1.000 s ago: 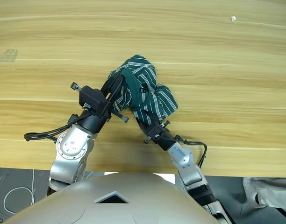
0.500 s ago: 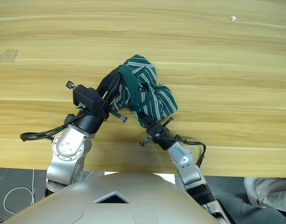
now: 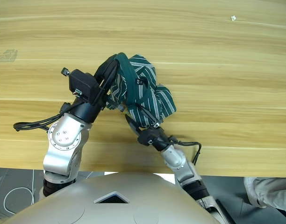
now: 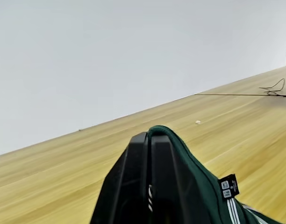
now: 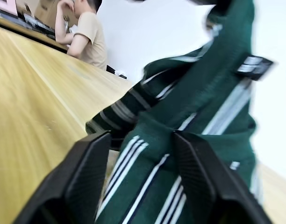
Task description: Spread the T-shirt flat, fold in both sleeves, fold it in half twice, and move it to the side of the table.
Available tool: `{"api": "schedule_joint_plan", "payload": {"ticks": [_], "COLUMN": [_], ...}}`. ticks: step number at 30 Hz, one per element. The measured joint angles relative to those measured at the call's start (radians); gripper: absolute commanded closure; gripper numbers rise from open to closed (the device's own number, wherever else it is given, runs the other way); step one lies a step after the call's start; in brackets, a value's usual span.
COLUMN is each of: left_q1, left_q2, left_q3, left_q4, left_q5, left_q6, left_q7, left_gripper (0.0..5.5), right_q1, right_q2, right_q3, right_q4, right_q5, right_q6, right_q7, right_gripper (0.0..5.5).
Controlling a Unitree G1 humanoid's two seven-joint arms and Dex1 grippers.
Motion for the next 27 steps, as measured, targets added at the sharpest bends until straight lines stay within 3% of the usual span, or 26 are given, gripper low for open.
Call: {"api": "schedule_joint_plan", "payload": {"ticks": [10, 17, 24, 27], "left_q1": [-0.011, 0.008, -0.023, -0.014], "left_q2": [0.002, 0.009, -0.006, 0.001], "left_q3": [-0.021, -0.014, 0.120, 0.167], "left_q4": [-0.024, -0.039, -0.037, -0.052], "left_q5": [-0.051, -0.079, -0.091, -0.130], "left_q6": [0.003, -0.001, 0.047, 0.062], "left_q7": [-0.038, -0.041, 0.026, 0.024], "left_gripper": [5.50, 5.50, 5.50, 5.50], "right_q1": [-0.049, -0.070, -0.074, -0.075], "right_q2": [0.028, 0.027, 0.016, 0.015], "right_q3": [0.038, 0.032, 0.034, 0.045], "right_q4": [0.050, 0.051, 0.052, 0.058], "right_q5": [-0.188, -0.295, -0.305, -0.304], "right_q6": [0.017, 0.041, 0.035, 0.035], "right_q7": [-0.169, -0.337, -0.436, -0.436], "right_gripper": [0.92, 0.92, 0.92, 1.42]}}
